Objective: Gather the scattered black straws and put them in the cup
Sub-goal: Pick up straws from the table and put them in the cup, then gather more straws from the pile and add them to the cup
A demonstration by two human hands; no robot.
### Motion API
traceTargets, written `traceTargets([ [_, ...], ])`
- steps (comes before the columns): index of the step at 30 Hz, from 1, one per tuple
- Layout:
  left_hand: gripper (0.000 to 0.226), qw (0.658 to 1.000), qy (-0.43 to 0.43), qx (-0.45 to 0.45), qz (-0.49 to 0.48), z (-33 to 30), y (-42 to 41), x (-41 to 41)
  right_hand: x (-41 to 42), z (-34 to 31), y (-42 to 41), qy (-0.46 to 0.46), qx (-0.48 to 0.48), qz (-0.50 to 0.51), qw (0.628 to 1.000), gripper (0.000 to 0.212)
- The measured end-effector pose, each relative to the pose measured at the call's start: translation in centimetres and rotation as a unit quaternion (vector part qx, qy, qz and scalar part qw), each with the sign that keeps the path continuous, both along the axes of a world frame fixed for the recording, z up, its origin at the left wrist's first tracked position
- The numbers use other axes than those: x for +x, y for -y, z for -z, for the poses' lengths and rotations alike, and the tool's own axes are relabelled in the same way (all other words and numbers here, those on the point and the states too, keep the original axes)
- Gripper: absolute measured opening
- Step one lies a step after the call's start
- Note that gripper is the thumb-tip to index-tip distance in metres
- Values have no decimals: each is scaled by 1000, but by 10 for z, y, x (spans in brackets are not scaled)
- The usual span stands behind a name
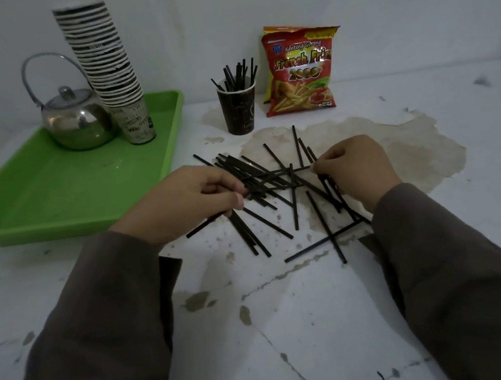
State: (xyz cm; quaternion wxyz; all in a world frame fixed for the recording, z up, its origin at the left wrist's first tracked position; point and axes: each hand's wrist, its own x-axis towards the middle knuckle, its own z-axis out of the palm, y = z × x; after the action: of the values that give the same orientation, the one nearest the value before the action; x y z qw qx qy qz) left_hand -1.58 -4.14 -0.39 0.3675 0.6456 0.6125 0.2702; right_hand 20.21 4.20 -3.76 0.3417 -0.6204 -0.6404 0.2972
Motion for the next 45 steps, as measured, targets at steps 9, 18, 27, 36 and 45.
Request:
traceTargets([
  [9,23,979,187,60,-44,-23,7,7,8,-2,12,-137,-5,-53,989,14],
  [18,19,982,-112,139,-64,-13,-2,29,7,1,14,-107,16,-75,991,8],
  [27,18,961,-248,67,-105,38,-30,56,5,2,15,-68,31,-87,993,14],
  [36,30,987,-97,89,-92,23,-26,49,2,0,15,-119,-1,-89,989,12],
  [45,20,950,216,209,-89,-46,-46,19,-19,-47,-11,-286,22,-141,947,7],
])
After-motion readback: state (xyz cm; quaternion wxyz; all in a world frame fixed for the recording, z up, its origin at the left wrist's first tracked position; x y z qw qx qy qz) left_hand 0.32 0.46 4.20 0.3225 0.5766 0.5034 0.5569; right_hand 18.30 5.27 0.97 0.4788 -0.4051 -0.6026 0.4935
